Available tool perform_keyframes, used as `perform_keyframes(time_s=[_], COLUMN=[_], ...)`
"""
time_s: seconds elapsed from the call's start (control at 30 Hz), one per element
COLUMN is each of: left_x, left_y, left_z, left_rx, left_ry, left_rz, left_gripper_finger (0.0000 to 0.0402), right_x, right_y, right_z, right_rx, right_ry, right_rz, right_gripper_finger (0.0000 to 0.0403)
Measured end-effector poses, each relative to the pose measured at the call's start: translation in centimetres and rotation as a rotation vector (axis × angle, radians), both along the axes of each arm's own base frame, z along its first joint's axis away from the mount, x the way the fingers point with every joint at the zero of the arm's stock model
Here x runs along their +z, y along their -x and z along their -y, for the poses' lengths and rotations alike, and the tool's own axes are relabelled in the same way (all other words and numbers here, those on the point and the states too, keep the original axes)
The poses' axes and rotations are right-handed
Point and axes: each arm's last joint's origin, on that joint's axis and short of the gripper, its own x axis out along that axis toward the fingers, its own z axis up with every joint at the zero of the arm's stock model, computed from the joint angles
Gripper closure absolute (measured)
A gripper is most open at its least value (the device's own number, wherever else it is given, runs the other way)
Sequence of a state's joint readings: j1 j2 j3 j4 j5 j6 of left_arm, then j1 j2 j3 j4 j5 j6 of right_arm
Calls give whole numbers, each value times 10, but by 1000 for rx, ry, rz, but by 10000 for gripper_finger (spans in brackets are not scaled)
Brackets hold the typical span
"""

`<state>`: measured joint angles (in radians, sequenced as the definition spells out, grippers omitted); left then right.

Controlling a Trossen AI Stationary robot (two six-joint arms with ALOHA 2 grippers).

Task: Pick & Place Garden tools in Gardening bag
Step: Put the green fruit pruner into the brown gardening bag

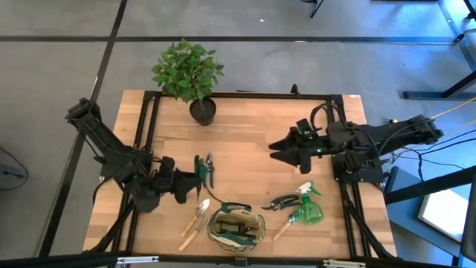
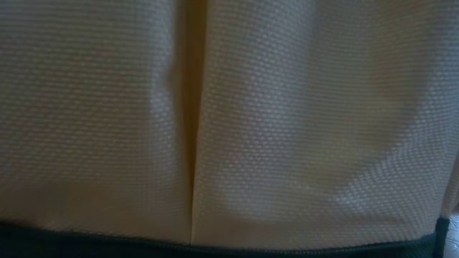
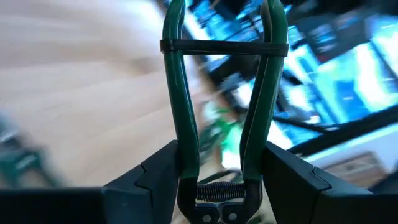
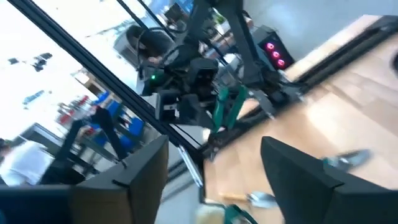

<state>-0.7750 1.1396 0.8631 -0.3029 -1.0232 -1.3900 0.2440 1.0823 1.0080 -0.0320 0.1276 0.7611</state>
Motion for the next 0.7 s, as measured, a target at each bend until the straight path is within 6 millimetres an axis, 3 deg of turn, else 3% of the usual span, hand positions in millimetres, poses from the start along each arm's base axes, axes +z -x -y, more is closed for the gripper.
perform_keyframes(time_s=[0.17, 0.33, 0.5, 0.7], left_x=[26, 43, 53, 52], left_y=[-21, -35, -46, -61], left_z=[-8, -20, -28, -34], left_rx=[-52, -94, -170, -229], left_ry=[-58, -90, -97, -84], left_rz=[140, 255, 362, 429], left_gripper_finger=[211, 211, 211, 211], right_x=[-13, -22, -18, -1], right_y=[-31, -54, -66, -78], right_z=[-8, -15, -17, -16], right_rx=[18, 42, 12, -24], right_ry=[-112, -157, -160, -82], right_rz=[25, 87, 242, 254], right_gripper_finger=[92, 73, 73, 72])
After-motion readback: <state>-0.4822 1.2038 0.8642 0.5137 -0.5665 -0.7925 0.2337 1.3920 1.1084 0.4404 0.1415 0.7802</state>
